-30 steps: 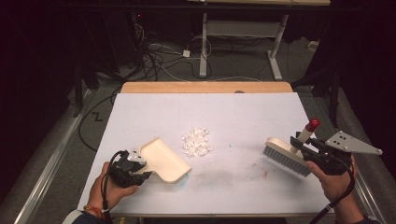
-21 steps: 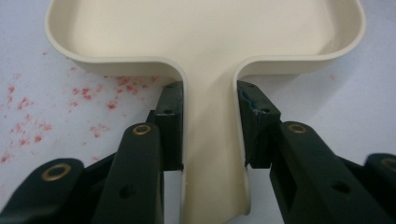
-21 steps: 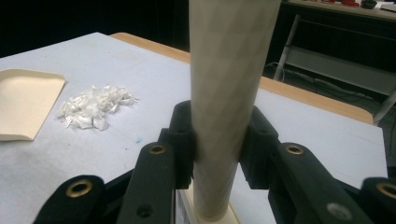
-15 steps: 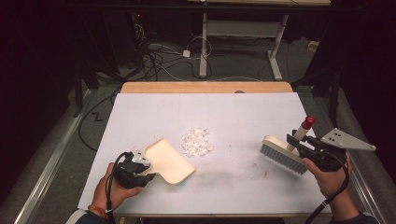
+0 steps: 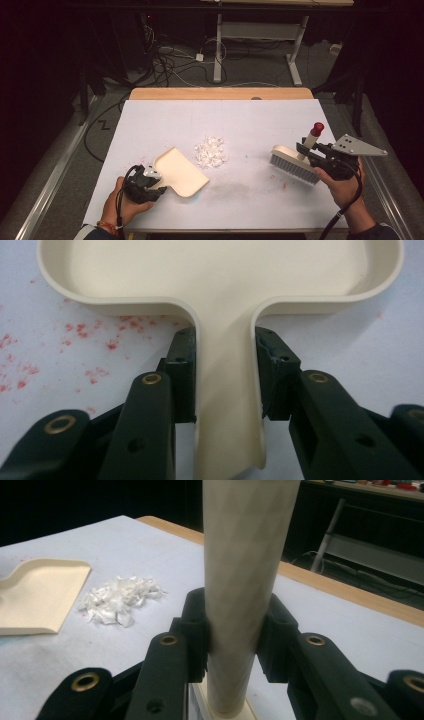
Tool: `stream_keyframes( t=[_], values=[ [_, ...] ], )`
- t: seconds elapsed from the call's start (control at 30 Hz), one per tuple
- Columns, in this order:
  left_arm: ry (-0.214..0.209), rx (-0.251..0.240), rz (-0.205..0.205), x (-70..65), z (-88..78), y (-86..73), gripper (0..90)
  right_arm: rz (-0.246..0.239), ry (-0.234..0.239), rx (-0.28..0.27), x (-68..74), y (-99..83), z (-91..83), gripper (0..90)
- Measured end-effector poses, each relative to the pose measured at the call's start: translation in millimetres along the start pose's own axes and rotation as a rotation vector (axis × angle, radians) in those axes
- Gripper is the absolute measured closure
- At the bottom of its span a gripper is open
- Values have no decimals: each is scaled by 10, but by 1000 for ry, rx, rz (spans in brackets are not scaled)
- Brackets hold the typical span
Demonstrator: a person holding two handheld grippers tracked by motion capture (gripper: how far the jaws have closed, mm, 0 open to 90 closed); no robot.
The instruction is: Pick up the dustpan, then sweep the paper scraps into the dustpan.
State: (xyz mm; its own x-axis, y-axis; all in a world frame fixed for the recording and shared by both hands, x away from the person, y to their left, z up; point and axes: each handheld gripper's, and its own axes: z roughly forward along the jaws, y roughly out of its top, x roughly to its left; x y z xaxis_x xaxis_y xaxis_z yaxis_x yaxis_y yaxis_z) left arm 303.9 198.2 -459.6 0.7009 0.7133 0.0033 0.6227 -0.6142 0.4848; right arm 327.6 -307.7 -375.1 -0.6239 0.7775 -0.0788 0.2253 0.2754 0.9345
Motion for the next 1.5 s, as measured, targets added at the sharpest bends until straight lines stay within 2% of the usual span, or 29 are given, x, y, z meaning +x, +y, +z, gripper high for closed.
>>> stream_keyframes(
  t=[0.17,0.2,0.23,0.33,0.37,0.4,0.5,0.53,0.57,0.63,0.67,0.7,0.8,0.83,0.93,1.13,1.23,1.3,1.43,1.5],
  values=[
    [1,-2,-3,-1,1,6,636,-17,21,-9,54,107,248,704],
    [2,-4,-2,-1,4,7,636,-17,21,-9,54,107,248,704],
    [2,2,-2,-1,21,7,637,-12,29,-18,66,173,374,704],
    [0,9,-6,0,39,6,636,-2,39,-32,76,281,609,704],
    [0,9,-6,0,39,6,637,-2,39,-32,76,281,609,704],
    [3,10,-5,-2,40,8,637,-7,42,-27,79,382,787,704],
    [5,11,-7,-9,42,14,636,-33,19,-22,94,549,1019,704],
    [5,11,-7,-9,42,14,637,-33,19,-22,94,549,1019,704],
    [7,9,-7,-11,44,15,636,-29,3,-28,106,637,1167,704],
    [5,11,-12,-12,52,12,636,-24,-6,-33,128,690,1318,704],
    [5,11,-12,-12,52,12,636,-24,-6,-33,128,690,1318,704],
    [2,10,-18,-12,61,10,636,-14,-11,-29,165,715,1477,704],
    [7,16,-16,-19,65,11,636,-20,-24,-19,210,725,1608,704],
    [8,16,-17,-22,65,9,636,-34,-56,-29,264,733,1749,704],
    [7,15,-23,-26,67,8,636,-20,-64,-47,324,728,1909,705],
    [4,10,-32,-34,75,13,636,-16,-72,-46,429,714,2103,704],
    [10,15,-25,-41,74,18,636,-16,-76,-25,494,675,2246,704],
    [9,14,-25,-40,75,18,636,-19,-73,-22,508,663,2265,704],
    [8,14,-22,-36,80,25,636,-26,-43,-24,644,643,2291,703],
    [11,14,-21,-41,80,29,636,-22,-35,-24,668,641,2289,703]
  ],
)
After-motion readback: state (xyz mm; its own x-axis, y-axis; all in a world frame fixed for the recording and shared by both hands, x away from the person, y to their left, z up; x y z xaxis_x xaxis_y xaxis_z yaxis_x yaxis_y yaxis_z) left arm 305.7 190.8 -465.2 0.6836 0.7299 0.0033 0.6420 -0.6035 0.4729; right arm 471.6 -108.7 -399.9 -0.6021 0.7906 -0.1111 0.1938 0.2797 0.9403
